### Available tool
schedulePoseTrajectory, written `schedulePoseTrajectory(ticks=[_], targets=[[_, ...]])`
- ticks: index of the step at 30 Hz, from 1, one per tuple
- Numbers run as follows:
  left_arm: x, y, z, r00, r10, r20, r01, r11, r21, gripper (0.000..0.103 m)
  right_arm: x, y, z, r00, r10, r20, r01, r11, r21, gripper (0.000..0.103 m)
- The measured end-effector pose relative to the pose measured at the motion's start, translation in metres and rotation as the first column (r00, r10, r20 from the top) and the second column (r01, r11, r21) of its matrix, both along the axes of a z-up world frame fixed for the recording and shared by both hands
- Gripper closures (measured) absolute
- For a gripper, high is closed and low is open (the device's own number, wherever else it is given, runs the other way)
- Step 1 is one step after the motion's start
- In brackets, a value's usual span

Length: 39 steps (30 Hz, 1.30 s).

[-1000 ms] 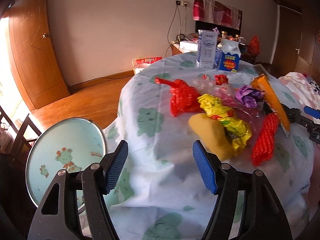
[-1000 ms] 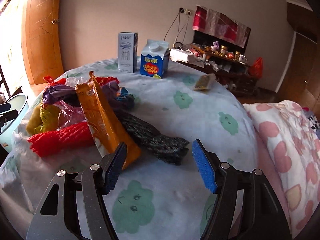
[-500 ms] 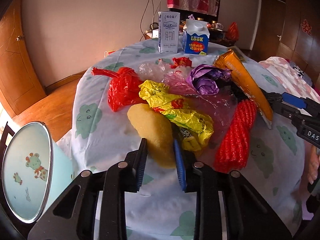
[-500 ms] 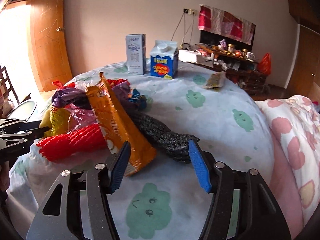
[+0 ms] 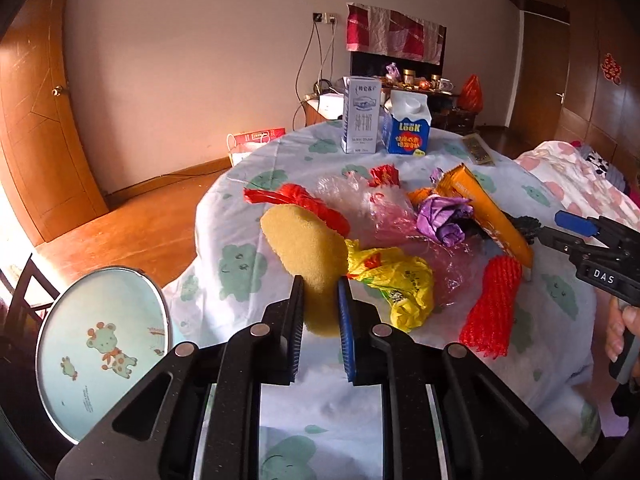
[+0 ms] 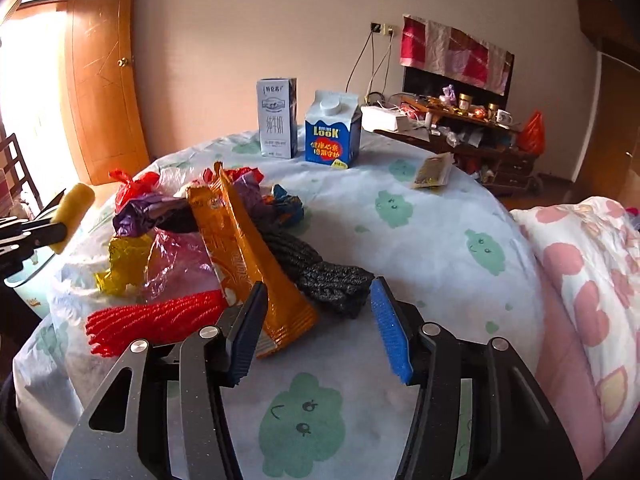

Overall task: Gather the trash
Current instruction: 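Grasp the yellow sponge with the left tool while the right tool grasps the orange snack bag, then carry the sponge and the orange snack bag over the teal bin with both tools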

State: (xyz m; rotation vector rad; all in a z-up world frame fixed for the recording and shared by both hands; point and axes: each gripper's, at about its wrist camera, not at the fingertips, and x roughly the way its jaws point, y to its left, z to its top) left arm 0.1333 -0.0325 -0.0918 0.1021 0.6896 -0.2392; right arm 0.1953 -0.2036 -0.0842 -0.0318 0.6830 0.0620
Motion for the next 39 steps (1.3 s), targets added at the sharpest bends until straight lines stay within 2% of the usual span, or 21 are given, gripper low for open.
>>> schedulePoseTrajectory(ticks=[3, 8, 11, 12, 15, 20, 21, 22, 25, 27, 28, 30, 31, 34, 39], targets=[[-0.004, 0.011, 0.004, 0.999, 0.030, 0.016, -0.030, 0.999, 0.018, 0.087, 0.007, 0.004, -0.006, 0.999, 0.028, -0.031, -0.028, 1.000, 0.007, 0.058], [-0.004, 0.028, -0.007, 0.998, 0.058, -0.015, -0.057, 0.998, 0.033, 0.087, 0.024, 0.008, -0.022, 0.992, 0.054, -0.118, -0.051, 0.998, 0.026, 0.059], [-0.003, 0.040, -0.014, 0.996, 0.080, -0.042, -0.079, 0.997, 0.025, 0.087, 0.029, 0.008, -0.023, 0.985, 0.089, -0.145, -0.080, 0.995, 0.064, 0.075], [-0.004, 0.044, -0.015, 0.995, 0.086, -0.046, -0.085, 0.996, 0.022, 0.087, 0.029, 0.010, -0.022, 0.983, 0.109, -0.149, -0.099, 0.993, 0.072, 0.091], [-0.006, 0.049, -0.014, 0.995, 0.095, -0.041, -0.094, 0.995, 0.016, 0.087, 0.023, 0.016, -0.019, 0.983, 0.127, -0.135, -0.120, 0.991, 0.058, 0.100], [-0.009, 0.053, -0.010, 0.994, 0.101, -0.029, -0.100, 0.995, 0.011, 0.087, 0.022, 0.021, -0.018, 0.986, 0.117, -0.118, -0.115, 0.993, 0.028, 0.100], [-0.009, 0.054, -0.010, 0.994, 0.102, -0.029, -0.101, 0.995, 0.012, 0.087, 0.023, 0.021, -0.017, 0.987, 0.117, -0.115, -0.113, 0.993, 0.037, 0.095], [-0.009, 0.054, -0.010, 0.994, 0.103, -0.029, -0.103, 0.995, 0.015, 0.087, 0.025, 0.019, -0.017, 0.986, 0.116, -0.118, -0.111, 0.993, 0.047, 0.080], [-0.009, 0.058, -0.014, 0.993, 0.111, -0.034, -0.110, 0.994, 0.025, 0.087, 0.033, 0.019, -0.017, 0.986, 0.107, -0.131, -0.104, 0.994, 0.026, 0.069], [-0.010, 0.060, -0.018, 0.992, 0.115, -0.043, -0.114, 0.993, 0.031, 0.087, 0.046, 0.020, -0.028, 0.972, 0.126, -0.200, -0.119, 0.992, 0.043, 0.065], [-0.010, 0.063, -0.020, 0.992, 0.118, -0.048, -0.117, 0.993, 0.033, 0.087, 0.047, 0.017, -0.027, 0.972, 0.126, -0.199, -0.116, 0.991, 0.061, 0.069], [-0.012, 0.067, -0.022, 0.991, 0.126, -0.052, -0.124, 0.992, 0.038, 0.087, 0.044, 0.022, -0.022, 0.974, 0.138, -0.180, -0.135, 0.990, 0.028, 0.080], [-0.013, 0.070, -0.023, 0.990, 0.131, -0.055, -0.129, 0.991, 0.038, 0.087, 0.043, 0.024, -0.022, 0.974, 0.144, -0.175, -0.142, 0.990, 0.022, 0.082], [-0.015, 0.078, -0.022, 0.988, 0.146, -0.054, -0.144, 0.989, 0.039, 0.087, 0.038, 0.027, -0.020, 0.976, 0.150, -0.156, -0.149, 0.989, 0.018, 0.084], [-0.018, 0.088, -0.017, 0.986, 0.163, -0.042, -0.161, 0.986, 0.035, 0.087, 0.026, 0.033, 0.004, 0.990, 0.131, -0.058, -0.132, 0.991, -0.004, 0.084]])
